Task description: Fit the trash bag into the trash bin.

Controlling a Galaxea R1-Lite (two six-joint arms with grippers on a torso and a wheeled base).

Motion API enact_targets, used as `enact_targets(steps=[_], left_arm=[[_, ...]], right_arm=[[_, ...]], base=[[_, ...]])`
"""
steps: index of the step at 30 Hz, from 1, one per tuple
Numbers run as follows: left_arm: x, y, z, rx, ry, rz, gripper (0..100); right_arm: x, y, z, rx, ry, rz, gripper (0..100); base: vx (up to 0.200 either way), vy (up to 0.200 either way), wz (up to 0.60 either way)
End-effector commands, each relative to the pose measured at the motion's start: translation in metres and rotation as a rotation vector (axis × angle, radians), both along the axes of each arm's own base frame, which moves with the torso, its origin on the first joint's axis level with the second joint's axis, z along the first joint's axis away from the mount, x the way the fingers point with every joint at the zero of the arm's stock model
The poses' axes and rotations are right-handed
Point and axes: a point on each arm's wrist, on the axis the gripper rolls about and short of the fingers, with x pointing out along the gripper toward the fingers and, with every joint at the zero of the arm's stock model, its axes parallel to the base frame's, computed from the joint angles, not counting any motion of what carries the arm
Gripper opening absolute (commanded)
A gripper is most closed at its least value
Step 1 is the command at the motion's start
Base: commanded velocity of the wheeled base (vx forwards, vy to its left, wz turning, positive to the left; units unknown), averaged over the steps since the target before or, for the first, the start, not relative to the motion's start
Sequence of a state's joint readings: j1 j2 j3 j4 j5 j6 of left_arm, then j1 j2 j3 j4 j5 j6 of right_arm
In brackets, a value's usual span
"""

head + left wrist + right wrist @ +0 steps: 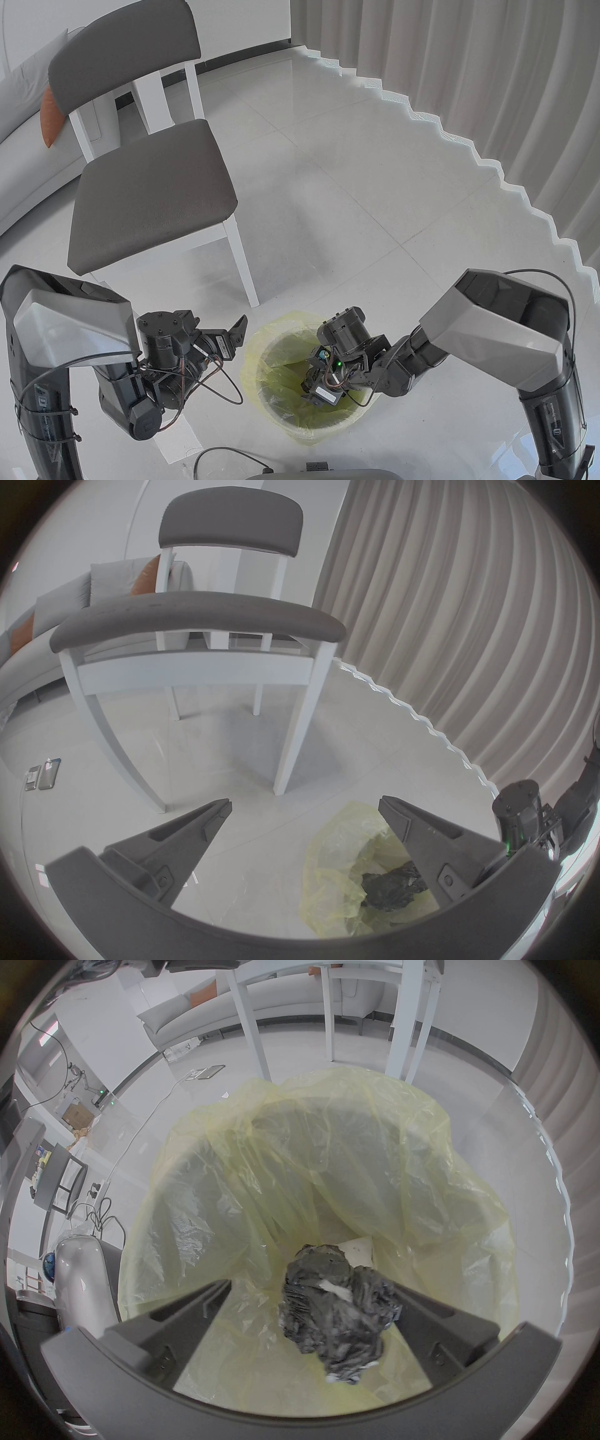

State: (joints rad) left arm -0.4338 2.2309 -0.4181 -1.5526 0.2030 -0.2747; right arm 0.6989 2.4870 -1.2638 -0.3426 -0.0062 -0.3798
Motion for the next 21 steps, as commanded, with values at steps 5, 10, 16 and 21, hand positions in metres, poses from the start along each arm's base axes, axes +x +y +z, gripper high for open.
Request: enact_targets(steps=[5,10,16,21], left_arm=[[0.029,-0.014,-0.047,0.060,0.026,-0.021,100],[0.038,-0.008,-0.066,0.138,0.046,-0.019,100],[0.060,-0.002,-0.079,0.176,0.041,-0.059,100],[0.072,-0.001,-0.083,0.169,0.043,-0.068,100]], right_arm=[[-0.029,-0.032,0.100,0.152,-0.128,-0.054,100],[-0.032,-0.069,0.142,0.249,-0.183,-0.169,100],[-0.034,-0.109,0.165,0.272,-0.224,-0.262,100],[-0.036,-0.124,0.162,0.257,-0.215,-0.296,100]], base=[[0.000,0.000,0.00],[0.000,0.000,0.00],[0.000,0.000,0.00],[0.000,0.000,0.00]])
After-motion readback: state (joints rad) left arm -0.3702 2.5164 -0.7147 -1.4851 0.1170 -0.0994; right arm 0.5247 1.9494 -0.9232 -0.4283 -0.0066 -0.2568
